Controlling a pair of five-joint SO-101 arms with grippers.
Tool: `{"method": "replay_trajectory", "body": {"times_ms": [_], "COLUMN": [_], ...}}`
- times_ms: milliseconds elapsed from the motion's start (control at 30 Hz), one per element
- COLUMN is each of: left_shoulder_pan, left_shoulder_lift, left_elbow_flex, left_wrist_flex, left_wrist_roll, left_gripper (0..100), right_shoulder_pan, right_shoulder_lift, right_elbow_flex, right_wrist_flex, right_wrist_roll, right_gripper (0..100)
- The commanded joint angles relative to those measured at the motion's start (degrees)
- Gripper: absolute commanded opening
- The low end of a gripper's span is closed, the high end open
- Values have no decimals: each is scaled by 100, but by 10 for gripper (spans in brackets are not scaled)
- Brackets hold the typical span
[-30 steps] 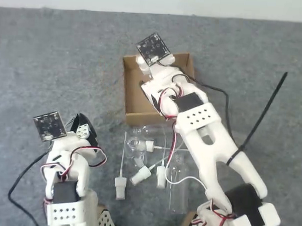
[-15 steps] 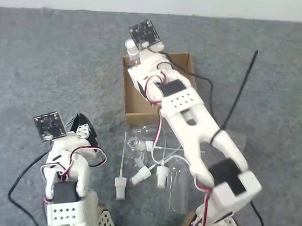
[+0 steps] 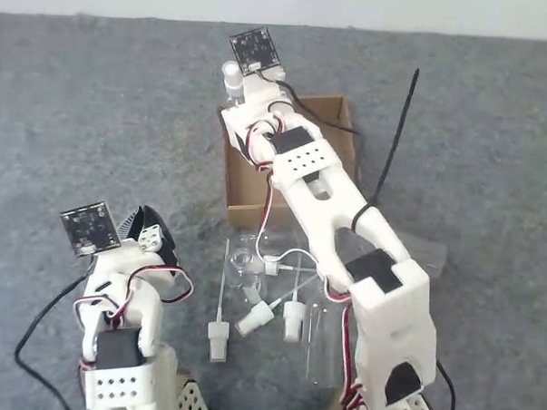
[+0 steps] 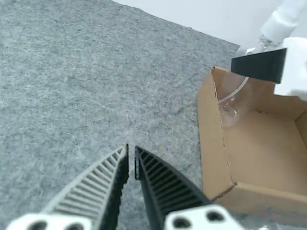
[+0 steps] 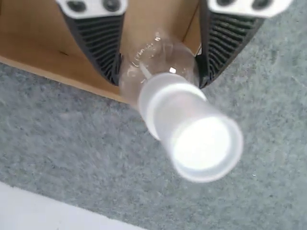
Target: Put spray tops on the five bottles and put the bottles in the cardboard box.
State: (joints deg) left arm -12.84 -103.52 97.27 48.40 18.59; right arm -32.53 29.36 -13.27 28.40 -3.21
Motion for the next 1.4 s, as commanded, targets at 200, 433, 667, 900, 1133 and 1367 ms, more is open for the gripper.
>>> {"method": "replay_trajectory", "body": {"times_ms": [200,433,667,900,1133,1367], "left_shoulder_pan": [-44,-44,-44,-44,-44,-44], "left_shoulder_lift": [-79,-79,-79,-79,-79,-79], "left_elbow_flex": [-75,-75,-75,-75,-75,-75], "left_wrist_flex": [-9,0,0,0,0,0], "left_wrist_roll": [0,0,0,0,0,0], "left_gripper": [12,12,12,12,12,12], "right_shoulder_pan": [-22,-31,-66,-75,-145,-224], "right_shoulder_lift": [171,198,136,-136,-505,-1024], "right_elbow_flex": [-536,-519,-527,-519,-519,-510], "right_wrist_flex": [-409,-356,-207,92,611,1218], "right_wrist_roll": [-563,-545,-527,-527,-527,-527], "right_gripper": [8,228,270,271,271,271]}}
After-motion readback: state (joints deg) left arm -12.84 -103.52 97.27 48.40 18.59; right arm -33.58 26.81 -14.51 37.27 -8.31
